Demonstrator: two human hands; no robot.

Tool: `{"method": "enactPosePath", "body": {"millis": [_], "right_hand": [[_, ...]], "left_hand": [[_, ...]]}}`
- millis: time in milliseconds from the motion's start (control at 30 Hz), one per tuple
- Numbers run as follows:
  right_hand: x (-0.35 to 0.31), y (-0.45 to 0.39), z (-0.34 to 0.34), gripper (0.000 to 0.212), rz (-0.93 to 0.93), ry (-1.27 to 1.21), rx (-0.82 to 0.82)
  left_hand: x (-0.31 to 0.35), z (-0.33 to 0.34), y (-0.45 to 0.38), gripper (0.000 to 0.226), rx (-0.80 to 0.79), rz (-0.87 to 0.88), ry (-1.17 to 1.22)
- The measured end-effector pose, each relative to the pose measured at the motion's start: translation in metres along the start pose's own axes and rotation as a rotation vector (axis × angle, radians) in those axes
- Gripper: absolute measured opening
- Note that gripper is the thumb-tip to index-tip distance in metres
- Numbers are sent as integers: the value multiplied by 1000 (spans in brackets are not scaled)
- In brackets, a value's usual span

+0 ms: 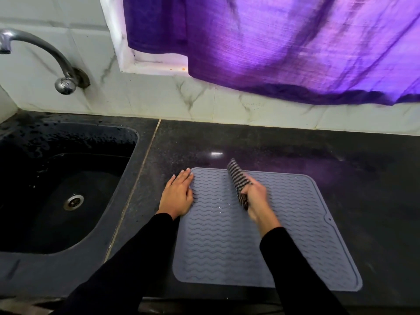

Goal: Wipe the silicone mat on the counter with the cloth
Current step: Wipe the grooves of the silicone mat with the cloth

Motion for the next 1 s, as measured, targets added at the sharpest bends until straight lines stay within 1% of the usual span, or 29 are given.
{"method": "enactPosePath", "body": {"millis": [33,67,133,167,200,300,333,367,400,433,567,633,667,700,733,767,800,833,867,900,967,1000], "right_hand": [[-4,-4,-9,51,32,-94,74],[-10,-2,-18,48,12,-45,137],[-18,4,-33,45,-166,301,199],[-19,11,-38,46,-254,476,185],[-17,20,-40,48,-301,613,124],[9,49,-32,55,-370,949,-107],[23,55,-29,57,-462,1066,-135],[36,61,-26,59,-586,1162,-121],[45,64,-24,59,-669,1234,-90],[49,62,-23,58,-675,1287,-82],[36,55,-19,56,-602,1464,-186],[33,53,-21,57,-645,1492,-241],[33,50,-25,60,-653,1443,-279],[30,45,-31,62,-646,1326,-293],[27,36,-37,63,-573,1138,-299],[21,28,-42,58,-440,910,-295],[12,22,-45,49,-298,661,-264],[4,20,-48,40,-197,413,-210],[1,18,-53,36,-149,254,-126],[-2,20,-57,38,-148,234,-58],[-5,28,-61,53,-279,477,-15],[-1,33,-61,57,-363,637,-65]], "left_hand": [[0,0,0,81,3,-4,7],[0,0,0,81,8,-9,13],[0,0,0,80,17,-17,22],[0,0,0,80,21,-20,28],[0,0,0,79,26,-21,32],[0,0,0,77,43,-12,35],[0,0,0,76,44,-12,34],[0,0,0,75,43,-14,32],[0,0,0,72,43,-15,29],[0,1,-1,71,44,-16,27],[1,0,0,76,40,-6,7],[3,-2,0,78,35,-13,-21],[5,-3,0,78,34,-22,-46],[7,-3,1,79,31,-34,-73],[10,-4,2,77,22,-44,-90],[11,-4,3,72,8,-55,-89],[12,-3,5,67,-6,-69,-65],[11,-4,7,63,-14,-82,-31],[10,-4,10,61,-16,-89,0],[8,-4,13,60,-17,-90,18],[5,-4,18,61,-21,-81,22],[4,-4,20,61,-23,-75,19]]}}
Point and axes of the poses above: each hand's wrist, its own y-axis away from the middle knuckle, its own z-axis out of the palm, x = y × z, the point moved 2 cm from there along -y, towards the middle knuckle, and after that the axes turned 5 degrees about -y, right-handed, at the moved point
